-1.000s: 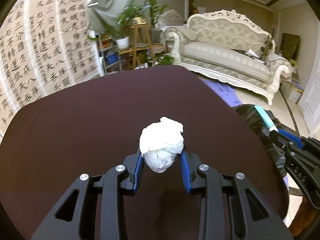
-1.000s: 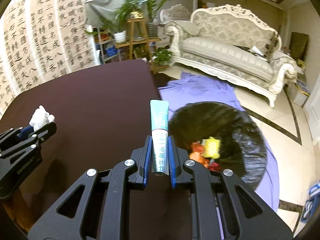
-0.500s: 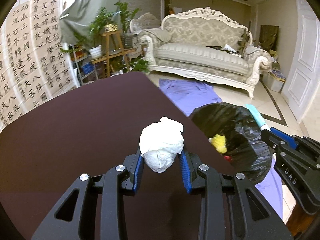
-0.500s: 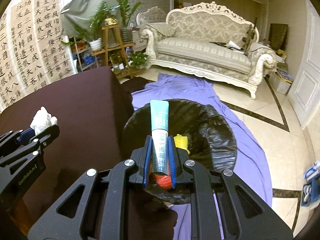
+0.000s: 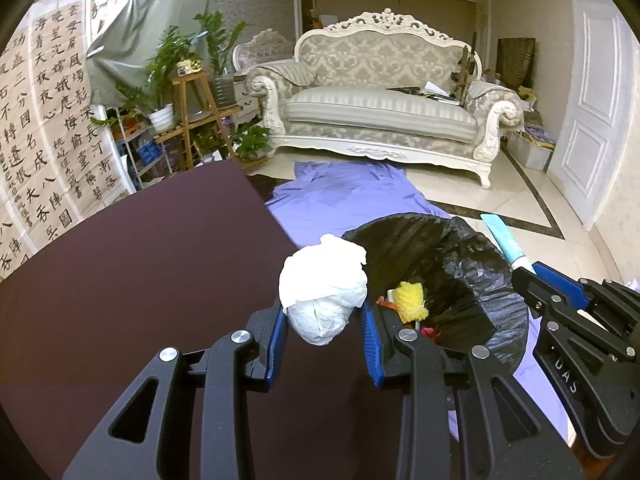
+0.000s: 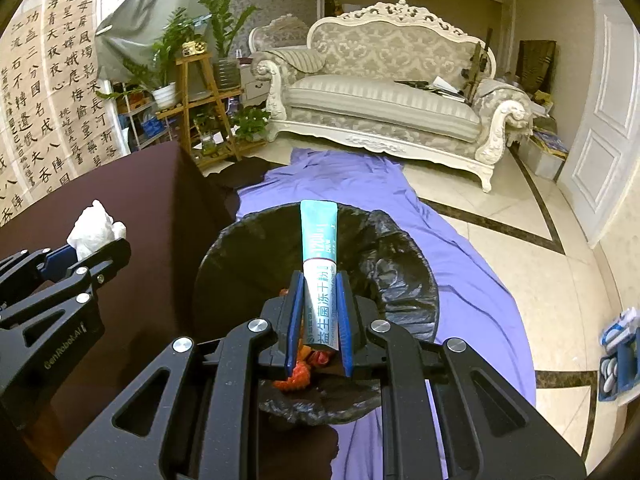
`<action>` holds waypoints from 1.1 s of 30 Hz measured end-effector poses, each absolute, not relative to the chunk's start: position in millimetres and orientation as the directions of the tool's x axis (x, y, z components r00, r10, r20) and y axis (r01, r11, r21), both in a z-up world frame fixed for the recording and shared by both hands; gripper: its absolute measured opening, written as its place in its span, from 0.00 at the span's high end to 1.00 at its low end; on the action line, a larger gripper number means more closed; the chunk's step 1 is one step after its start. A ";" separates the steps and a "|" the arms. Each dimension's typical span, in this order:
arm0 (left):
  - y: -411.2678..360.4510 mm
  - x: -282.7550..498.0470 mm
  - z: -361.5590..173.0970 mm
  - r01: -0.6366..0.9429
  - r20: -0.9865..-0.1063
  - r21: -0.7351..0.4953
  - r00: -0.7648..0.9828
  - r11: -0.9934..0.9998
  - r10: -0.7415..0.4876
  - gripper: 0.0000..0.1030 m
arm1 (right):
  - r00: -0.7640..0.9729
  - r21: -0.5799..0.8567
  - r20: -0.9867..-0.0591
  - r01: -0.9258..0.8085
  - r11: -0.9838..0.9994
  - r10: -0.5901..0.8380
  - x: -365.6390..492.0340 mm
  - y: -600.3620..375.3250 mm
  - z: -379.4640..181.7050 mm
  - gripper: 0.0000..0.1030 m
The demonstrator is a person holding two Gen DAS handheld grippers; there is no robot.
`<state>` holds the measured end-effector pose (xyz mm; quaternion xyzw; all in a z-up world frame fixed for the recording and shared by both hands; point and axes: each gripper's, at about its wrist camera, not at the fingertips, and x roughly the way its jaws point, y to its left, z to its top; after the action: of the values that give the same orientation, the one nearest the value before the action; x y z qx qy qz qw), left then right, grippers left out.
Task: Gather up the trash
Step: 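Carry the white cloth and tube over the bin and release both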
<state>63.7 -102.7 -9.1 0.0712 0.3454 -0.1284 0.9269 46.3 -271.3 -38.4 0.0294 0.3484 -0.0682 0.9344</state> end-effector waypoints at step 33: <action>-135.9 106.6 -31.4 0.320 -0.719 0.080 0.675 0.944 -0.167 0.35 | 0.705 0.027 -0.698 0.201 0.979 -0.126 90.4 -293.2 -69.3 0.64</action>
<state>106.6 -135.9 -31.4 0.1001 0.3805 -0.1338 0.9096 90.3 -293.2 -69.3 0.0504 0.3740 -0.0886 0.9218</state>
